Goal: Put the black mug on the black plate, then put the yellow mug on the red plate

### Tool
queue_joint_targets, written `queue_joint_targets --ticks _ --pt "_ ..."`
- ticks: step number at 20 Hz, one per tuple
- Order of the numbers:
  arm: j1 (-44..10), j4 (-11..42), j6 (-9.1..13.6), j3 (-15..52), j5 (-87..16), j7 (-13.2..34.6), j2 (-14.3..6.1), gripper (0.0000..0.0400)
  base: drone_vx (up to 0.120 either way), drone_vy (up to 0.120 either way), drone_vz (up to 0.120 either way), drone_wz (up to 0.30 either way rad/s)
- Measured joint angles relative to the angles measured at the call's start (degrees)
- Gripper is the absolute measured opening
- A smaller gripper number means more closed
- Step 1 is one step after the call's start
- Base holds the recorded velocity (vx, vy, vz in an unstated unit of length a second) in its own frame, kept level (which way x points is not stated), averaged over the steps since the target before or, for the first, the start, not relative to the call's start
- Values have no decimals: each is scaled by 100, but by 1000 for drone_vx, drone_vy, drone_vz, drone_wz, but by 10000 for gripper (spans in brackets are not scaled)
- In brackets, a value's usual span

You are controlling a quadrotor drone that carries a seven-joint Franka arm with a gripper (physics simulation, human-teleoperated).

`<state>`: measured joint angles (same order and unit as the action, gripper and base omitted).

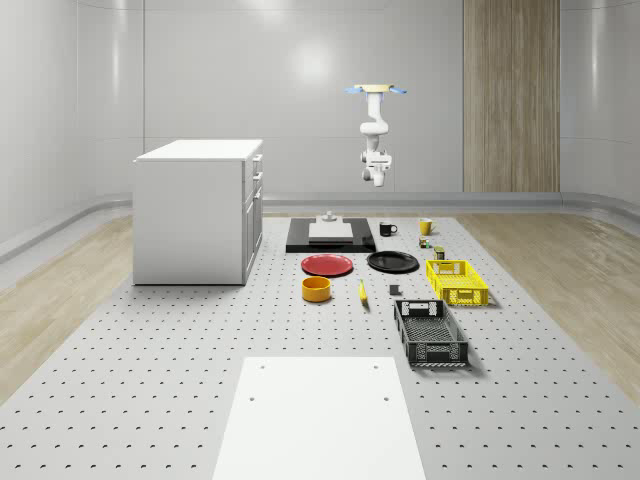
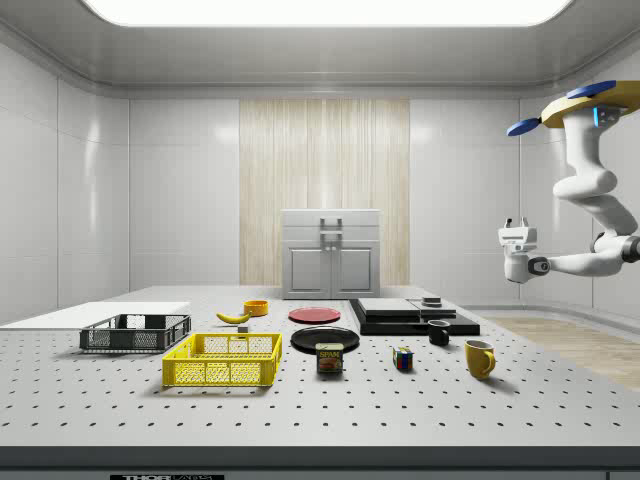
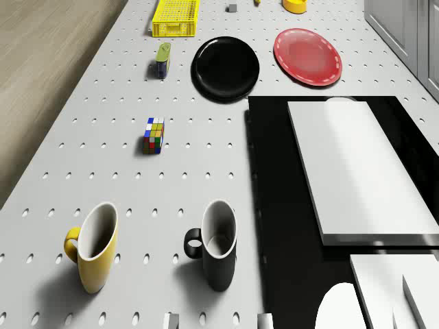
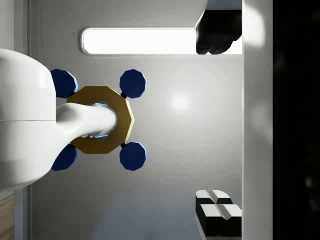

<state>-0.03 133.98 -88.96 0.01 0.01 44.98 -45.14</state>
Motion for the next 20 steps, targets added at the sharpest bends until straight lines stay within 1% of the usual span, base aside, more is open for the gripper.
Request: queue_joint_targets --ticks 3,8,10,15,20 --pt "-9 -362 305 4 3 -5 43 400 0 0 0 0" --pt "-19 -973 708 11 7 -10 228 400 0 0 0 0" --pt "-23 -1183 832 13 9 -12 306 400 100 0 0 0" --pt "-29 -1524 1021 17 11 -14 436 400 120 0 0 0" --pt "-34 -1657 1085 20 13 -16 483 400 120 0 0 0"
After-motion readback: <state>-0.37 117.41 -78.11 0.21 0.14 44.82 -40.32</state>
